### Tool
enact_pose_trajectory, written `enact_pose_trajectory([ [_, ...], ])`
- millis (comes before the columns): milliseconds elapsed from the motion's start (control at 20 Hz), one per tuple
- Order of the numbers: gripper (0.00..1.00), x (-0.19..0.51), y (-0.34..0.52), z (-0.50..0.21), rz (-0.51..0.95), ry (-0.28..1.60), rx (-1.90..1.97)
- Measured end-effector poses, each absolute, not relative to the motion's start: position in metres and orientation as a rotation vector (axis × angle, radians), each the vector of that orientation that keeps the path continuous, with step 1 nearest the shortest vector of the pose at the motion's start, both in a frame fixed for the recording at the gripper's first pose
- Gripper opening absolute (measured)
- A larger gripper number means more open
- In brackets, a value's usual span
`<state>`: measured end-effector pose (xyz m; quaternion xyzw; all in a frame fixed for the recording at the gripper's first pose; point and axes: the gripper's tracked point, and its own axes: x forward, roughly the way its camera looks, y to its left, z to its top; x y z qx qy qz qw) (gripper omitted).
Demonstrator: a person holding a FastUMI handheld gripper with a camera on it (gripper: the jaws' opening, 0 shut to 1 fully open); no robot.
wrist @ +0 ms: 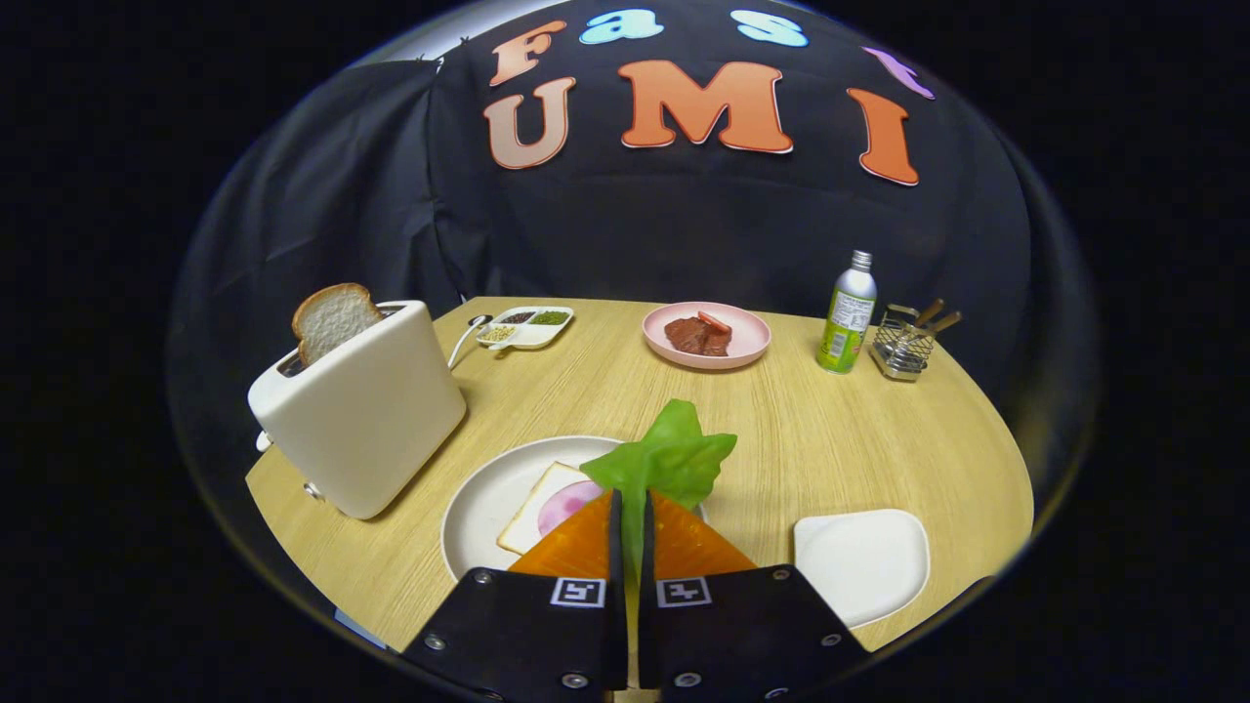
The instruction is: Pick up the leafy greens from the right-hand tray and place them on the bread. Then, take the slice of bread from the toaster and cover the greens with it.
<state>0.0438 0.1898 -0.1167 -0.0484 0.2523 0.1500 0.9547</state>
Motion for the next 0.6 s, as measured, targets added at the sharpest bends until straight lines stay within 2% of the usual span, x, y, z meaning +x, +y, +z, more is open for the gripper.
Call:
enact_pose_trajectory([
  [600, 0.05, 0.052, 0.228, -0.148, 0.37, 0.571, -0.074],
])
